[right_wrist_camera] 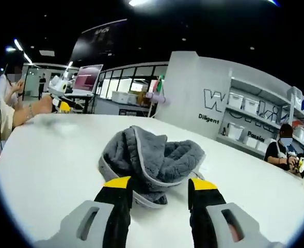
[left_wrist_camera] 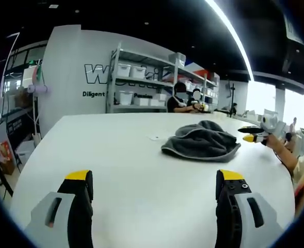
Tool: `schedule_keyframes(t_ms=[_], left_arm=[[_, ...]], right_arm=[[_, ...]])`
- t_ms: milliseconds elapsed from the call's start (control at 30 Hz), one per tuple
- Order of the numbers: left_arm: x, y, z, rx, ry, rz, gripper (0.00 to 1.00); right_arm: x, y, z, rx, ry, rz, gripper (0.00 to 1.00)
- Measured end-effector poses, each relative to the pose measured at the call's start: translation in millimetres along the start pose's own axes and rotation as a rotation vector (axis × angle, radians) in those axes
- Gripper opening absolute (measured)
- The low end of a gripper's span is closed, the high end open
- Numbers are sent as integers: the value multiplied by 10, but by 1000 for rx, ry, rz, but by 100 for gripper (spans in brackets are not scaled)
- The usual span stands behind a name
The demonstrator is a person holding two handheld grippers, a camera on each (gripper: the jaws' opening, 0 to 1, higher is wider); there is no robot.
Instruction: Fold the towel on the table until its edges align and the towel forms a compact rectangular stack.
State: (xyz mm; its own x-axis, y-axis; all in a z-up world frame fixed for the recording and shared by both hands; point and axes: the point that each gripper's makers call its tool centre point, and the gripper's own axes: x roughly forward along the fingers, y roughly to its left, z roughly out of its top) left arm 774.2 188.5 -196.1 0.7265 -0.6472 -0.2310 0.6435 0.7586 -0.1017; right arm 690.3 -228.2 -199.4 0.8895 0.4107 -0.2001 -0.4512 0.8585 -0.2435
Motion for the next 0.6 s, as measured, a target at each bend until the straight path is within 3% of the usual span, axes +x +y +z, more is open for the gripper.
schedule_keyframes(t_ms=[167,600], left_arm=[[-2,-26,10,4,-3,-4,97],[-10,-85,20,2,0,-17,97]], right_arm=[[28,8,-32,-7,5,4,26],[190,95,-86,-101,31,20,23]])
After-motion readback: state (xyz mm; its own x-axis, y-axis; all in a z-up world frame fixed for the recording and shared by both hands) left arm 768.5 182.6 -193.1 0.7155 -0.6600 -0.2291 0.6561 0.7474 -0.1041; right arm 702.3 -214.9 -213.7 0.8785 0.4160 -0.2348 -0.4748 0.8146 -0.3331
